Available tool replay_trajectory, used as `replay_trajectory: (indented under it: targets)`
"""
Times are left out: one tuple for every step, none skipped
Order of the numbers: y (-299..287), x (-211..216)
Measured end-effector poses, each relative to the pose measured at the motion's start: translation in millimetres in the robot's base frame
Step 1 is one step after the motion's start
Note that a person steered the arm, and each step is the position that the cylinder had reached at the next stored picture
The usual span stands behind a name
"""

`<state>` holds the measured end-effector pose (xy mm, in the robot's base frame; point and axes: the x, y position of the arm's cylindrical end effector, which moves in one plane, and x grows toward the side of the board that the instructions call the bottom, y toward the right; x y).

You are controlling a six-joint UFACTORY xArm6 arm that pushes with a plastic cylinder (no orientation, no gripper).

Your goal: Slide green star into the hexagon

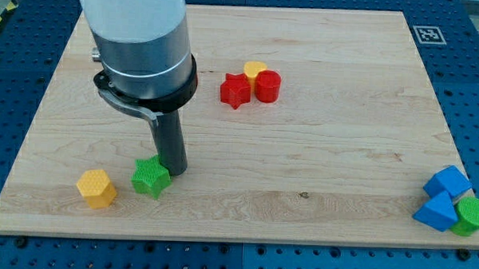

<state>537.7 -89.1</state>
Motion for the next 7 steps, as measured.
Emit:
replay_trajectory:
  targets:
    - [0,-16]
    - [-9,-8]
    - [-24,0]
    - [-26,0]
    - [-23,3]
    - [-37,9]
    - [-46,9]
